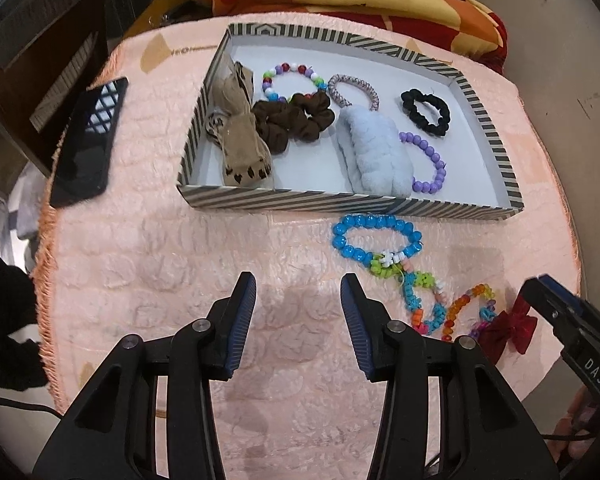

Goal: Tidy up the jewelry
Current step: 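Withdraw both tools from the box toward the dark red bow and bead bracelets, then grasp the dark red bow with the right tool while the left grasps the green-pastel bracelet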

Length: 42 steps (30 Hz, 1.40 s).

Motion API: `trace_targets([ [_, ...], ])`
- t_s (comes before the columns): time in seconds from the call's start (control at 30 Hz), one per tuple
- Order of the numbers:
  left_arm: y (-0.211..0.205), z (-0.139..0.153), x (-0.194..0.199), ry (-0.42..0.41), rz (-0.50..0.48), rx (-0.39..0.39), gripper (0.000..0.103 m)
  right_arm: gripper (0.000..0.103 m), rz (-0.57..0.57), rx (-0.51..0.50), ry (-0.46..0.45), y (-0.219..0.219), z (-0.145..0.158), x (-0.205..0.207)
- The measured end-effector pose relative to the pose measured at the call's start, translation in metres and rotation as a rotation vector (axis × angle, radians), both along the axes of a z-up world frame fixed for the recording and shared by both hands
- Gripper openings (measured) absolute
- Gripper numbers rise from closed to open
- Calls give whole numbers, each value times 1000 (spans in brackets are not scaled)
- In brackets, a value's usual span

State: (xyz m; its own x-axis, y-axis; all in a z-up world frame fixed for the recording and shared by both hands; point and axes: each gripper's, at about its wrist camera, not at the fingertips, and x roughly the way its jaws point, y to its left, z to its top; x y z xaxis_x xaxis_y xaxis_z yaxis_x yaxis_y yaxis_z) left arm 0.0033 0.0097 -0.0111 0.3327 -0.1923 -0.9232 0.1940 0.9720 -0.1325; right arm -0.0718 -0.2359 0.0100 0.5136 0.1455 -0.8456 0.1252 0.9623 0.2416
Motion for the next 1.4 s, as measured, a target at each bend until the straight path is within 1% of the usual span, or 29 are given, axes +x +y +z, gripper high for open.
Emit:
trace_targets([
  [0.1, 1, -6, 5, 21, 24, -13, 44, 43, 1, 7, 8, -9, -3, -7],
  [0.27, -5, -10, 8, 37, 21, -12, 44, 43, 64, 14, 3, -1, -5, -10],
  [0.4, -17, -10, 7, 52, -8, -25, 44, 43, 37, 40, 5, -7, -7, -8],
  [0.53, -36, -14, -2, 66, -51, -23, 44, 43, 13, 5, 14, -19, -6, -8],
  [0.6, -48, -18, -6, 72, -66, -16, 44, 43, 6, 15, 24, -29, -7, -10],
  [0.77, -71, -30, -8, 86, -104, 19, 44, 43, 7, 7, 63, -39, -16, -19],
  [0.87, -76, -36, -7, 80, -106, 46, 44, 43, 11, 20, 69, -42, -20, -27],
  [0.97, -81, -37, -6, 64, -98, 62, 47, 43, 23, 24, 78, -46, -23, -31],
  [1.03, -84, -38, -6, 61, -99, 69, 51, 43, 17, 22, 91, -48, -27, -31],
  [1.13, -90, -39, -8, 45, -100, 99, 51, 43, 10, 49, 107, -49, -35, -30],
  [1.27, -101, -42, -12, 17, -126, 130, 51, 44, 14, 55, 126, -47, -42, -30],
  [1.3, -103, -42, -13, 11, -133, 129, 49, 44, 7, 57, 131, -47, -43, -30],
  [1.33, -104, -43, -14, 7, -135, 125, 38, 44, -5, 65, 128, -49, -42, -32],
  [1.37, -102, -42, -14, 4, -137, 114, 29, 44, -14, 76, 125, -51, -40, -35],
  [1.4, -100, -42, -14, 11, -137, 102, 14, 44, -24, 100, 127, -53, -37, -38],
])
